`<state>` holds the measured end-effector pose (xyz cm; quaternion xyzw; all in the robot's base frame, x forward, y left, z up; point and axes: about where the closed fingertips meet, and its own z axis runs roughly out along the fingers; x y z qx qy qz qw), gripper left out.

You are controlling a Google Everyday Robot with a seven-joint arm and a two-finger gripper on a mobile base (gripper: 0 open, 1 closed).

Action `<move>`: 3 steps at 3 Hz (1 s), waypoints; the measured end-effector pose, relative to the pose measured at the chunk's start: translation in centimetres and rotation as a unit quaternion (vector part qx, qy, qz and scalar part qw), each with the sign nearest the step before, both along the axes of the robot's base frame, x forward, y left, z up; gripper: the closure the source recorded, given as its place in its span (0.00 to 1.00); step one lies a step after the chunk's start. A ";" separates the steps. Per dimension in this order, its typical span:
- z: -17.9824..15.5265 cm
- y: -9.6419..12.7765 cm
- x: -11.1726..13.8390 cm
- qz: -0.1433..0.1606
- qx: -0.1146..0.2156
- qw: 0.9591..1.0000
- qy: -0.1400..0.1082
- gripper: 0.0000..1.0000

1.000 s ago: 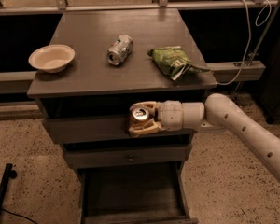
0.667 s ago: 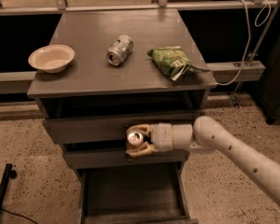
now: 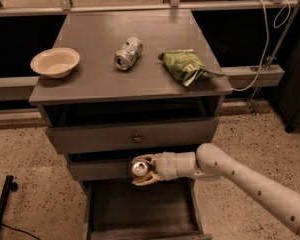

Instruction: Place orange can into bottom drawer

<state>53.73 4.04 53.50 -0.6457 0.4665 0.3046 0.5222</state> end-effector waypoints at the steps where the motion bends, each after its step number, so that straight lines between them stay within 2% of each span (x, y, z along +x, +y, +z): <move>1: -0.4 0.0 0.0 0.000 -0.001 1.000 0.000 1.00; 2: -4.1 -1.1 0.5 -0.023 -0.001 1.000 0.018 1.00; 3: -11.7 -2.7 0.4 -0.056 -0.009 0.998 0.032 1.00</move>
Offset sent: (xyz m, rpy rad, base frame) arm 0.0110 -0.0162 -0.0564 0.0169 0.0743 -0.0742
